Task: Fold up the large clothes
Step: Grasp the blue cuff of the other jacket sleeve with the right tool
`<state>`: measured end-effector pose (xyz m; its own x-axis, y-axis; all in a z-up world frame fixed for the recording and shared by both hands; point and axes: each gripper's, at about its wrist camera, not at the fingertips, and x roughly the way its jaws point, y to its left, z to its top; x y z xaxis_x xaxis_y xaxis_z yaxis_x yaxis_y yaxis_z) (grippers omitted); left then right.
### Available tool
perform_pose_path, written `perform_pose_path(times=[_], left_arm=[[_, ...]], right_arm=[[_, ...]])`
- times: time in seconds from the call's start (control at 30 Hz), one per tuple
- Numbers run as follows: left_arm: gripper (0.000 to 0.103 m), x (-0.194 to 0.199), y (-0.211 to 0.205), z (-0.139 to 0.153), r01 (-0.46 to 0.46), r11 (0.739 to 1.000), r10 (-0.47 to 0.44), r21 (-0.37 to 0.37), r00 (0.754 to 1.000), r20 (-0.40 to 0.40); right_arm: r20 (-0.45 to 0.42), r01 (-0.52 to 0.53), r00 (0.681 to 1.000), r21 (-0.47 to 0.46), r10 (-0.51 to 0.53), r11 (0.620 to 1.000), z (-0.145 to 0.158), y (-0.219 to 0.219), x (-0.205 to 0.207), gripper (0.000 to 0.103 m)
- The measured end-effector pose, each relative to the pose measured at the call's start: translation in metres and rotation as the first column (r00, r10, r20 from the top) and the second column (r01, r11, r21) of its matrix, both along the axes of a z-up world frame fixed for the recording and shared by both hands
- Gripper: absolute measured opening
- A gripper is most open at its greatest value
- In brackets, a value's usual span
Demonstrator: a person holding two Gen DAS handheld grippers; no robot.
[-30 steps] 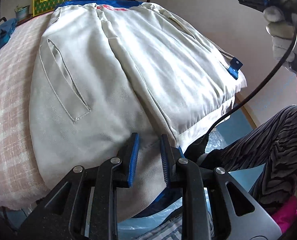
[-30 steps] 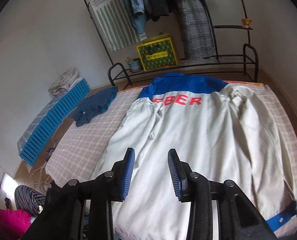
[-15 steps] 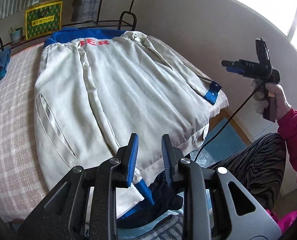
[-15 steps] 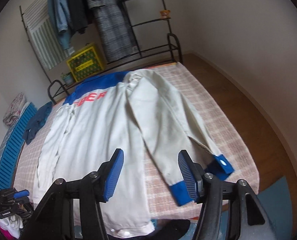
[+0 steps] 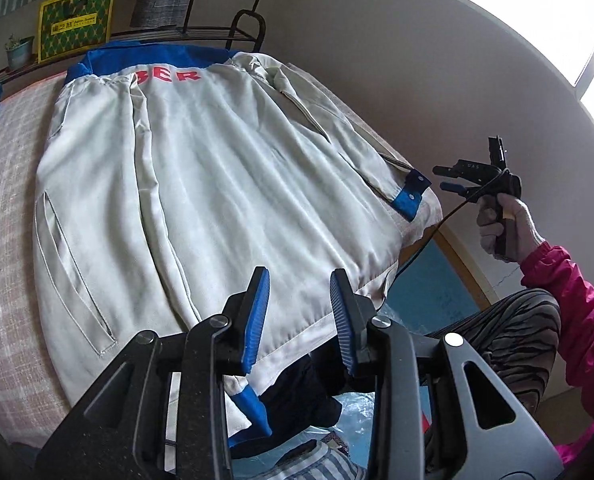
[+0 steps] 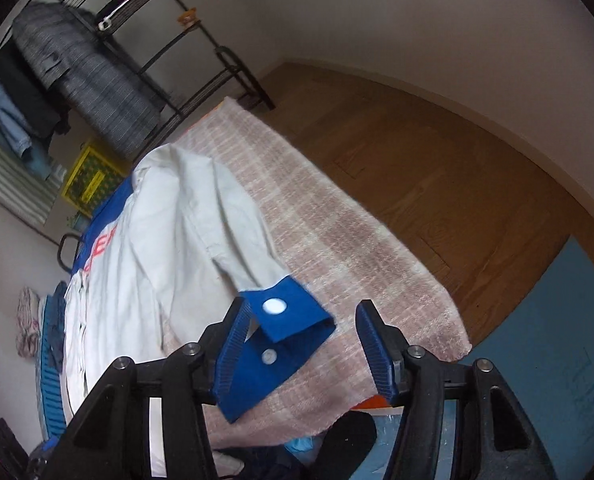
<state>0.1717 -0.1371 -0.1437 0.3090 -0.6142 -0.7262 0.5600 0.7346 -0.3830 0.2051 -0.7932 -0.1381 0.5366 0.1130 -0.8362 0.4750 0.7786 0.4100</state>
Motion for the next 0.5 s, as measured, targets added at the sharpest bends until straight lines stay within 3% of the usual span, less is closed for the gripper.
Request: perform_pose_path(times=[0.1, 0.27, 0.37, 0.47, 0.5], left_arm=[[0.031, -0.001, -0.003, 0.001, 0.005, 1.000, -0.005, 0.013, 1.000, 0.002], [0.031, 0.001, -0.008, -0.001, 0.010, 0.999, -0.010, 0.031, 1.000, -0.005], [0.031, 0.001, -0.009, -0.003, 0.009, 0.999, -0.009, 0.034, 1.000, -0.011], [0.031, 0.000, -0.011, -0.004, 0.014, 0.999, -0.013, 0.043, 1.000, -0.005], [0.031, 0.000, -0.011, -0.004, 0.016, 0.999, -0.016, 0.043, 1.000, -0.006]], right_arm=[[-0.022, -0.016, 1.000, -0.033, 0.015, 0.999, -0.015, 0.001, 0.010, 0.053], [-0.044, -0.127, 0.991, -0.097, 0.123, 0.987, -0.024, 0.031, 0.022, 0.053], [-0.102, -0.168, 0.983, -0.144, 0.155, 0.975, -0.035, 0.041, 0.028, 0.053], [-0.093, -0.171, 0.983, -0.114, 0.161, 0.979, -0.038, 0.042, 0.028, 0.037], [-0.084, -0.184, 0.981, -0.102, 0.176, 0.978, -0.037, 0.043, 0.028, 0.028]])
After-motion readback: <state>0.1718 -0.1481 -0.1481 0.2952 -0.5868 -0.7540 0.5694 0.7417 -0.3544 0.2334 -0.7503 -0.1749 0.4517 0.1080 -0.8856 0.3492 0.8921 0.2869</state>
